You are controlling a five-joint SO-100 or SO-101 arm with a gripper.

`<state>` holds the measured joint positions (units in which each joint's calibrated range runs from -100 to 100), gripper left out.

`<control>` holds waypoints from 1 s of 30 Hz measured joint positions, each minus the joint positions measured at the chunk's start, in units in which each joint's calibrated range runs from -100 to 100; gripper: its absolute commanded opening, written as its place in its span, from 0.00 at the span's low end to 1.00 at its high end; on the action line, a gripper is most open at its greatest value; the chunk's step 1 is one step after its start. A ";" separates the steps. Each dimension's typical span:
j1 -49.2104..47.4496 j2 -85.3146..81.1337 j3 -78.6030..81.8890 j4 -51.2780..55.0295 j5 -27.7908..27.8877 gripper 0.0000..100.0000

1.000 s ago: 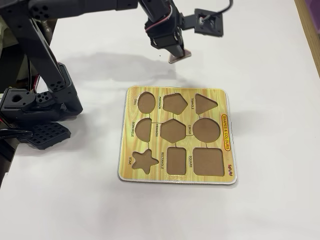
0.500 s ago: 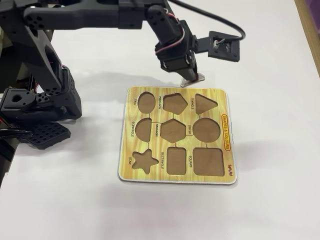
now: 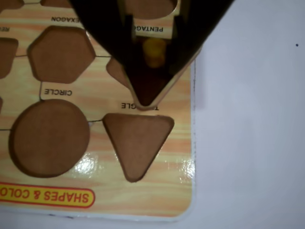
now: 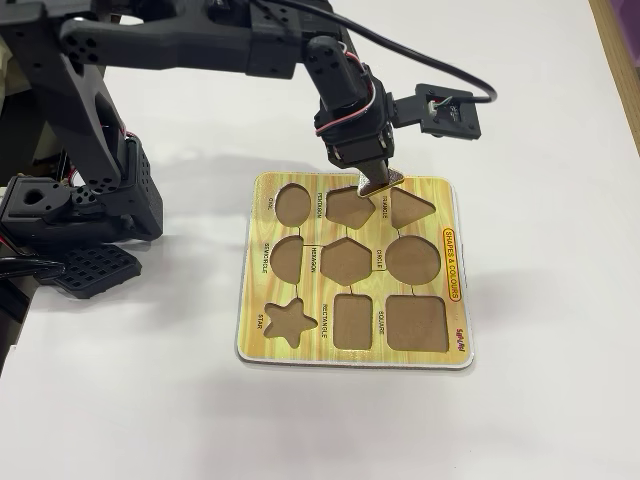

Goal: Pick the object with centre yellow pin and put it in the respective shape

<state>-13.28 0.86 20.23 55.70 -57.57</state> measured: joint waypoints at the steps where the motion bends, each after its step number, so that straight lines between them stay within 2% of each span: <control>1: 0.00 0.09 0.00 0.00 0.31 0.05; 11: 0.00 6.10 -0.36 0.00 0.52 0.05; 17: 1.68 6.10 -2.16 -0.09 3.74 0.05; 30: 5.43 9.36 -5.94 -0.09 4.06 0.05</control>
<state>-7.86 10.22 14.30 55.61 -53.51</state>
